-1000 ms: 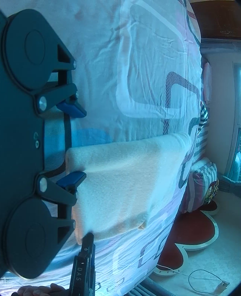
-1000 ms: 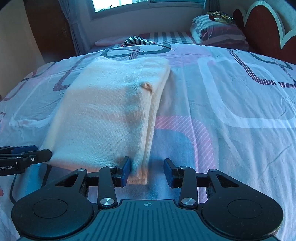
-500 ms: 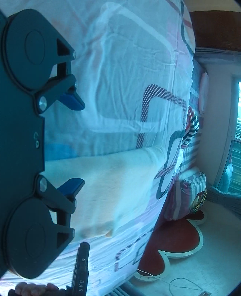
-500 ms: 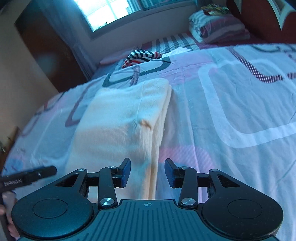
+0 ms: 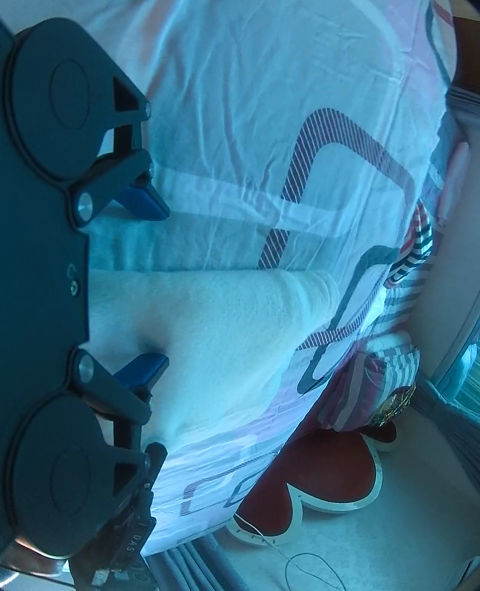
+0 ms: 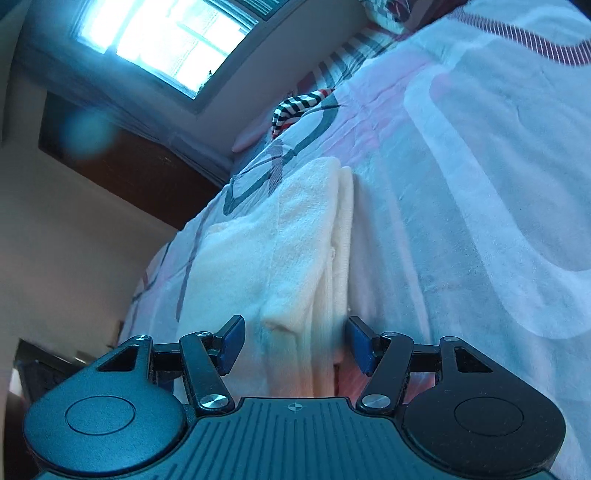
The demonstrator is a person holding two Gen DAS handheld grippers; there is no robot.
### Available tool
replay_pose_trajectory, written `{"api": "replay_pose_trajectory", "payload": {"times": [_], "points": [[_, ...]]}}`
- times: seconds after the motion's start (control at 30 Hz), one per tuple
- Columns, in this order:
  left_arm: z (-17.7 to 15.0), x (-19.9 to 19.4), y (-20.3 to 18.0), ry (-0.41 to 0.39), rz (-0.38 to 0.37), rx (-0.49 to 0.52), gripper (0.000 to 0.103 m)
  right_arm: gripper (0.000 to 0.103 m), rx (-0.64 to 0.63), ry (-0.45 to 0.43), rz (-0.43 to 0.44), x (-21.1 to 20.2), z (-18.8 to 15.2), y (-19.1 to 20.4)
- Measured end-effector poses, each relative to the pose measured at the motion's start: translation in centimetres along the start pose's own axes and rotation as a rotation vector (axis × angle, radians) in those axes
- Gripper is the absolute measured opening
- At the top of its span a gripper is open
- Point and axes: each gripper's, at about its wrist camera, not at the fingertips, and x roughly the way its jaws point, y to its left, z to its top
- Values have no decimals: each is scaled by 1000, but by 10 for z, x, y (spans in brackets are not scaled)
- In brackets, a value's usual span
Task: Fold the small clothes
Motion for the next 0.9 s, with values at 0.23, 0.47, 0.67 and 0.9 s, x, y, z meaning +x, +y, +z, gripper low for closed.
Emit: {"api": "replay_pose_trajectory", "payload": {"times": [0.23, 0.47, 0.67, 0.9], "points": [[10, 15, -4, 17, -31, 12, 75, 60, 0, 41, 34, 7, 5, 0], [20, 28, -16, 36, -46, 21, 65, 60, -85, 42, -22, 8, 9, 13], [22, 31, -17, 55, -36, 32, 65, 60, -52, 49, -9, 0, 14, -2], [23, 36, -31, 60, 4, 67, 66, 57, -145, 69, -45, 30, 7, 26]]}}
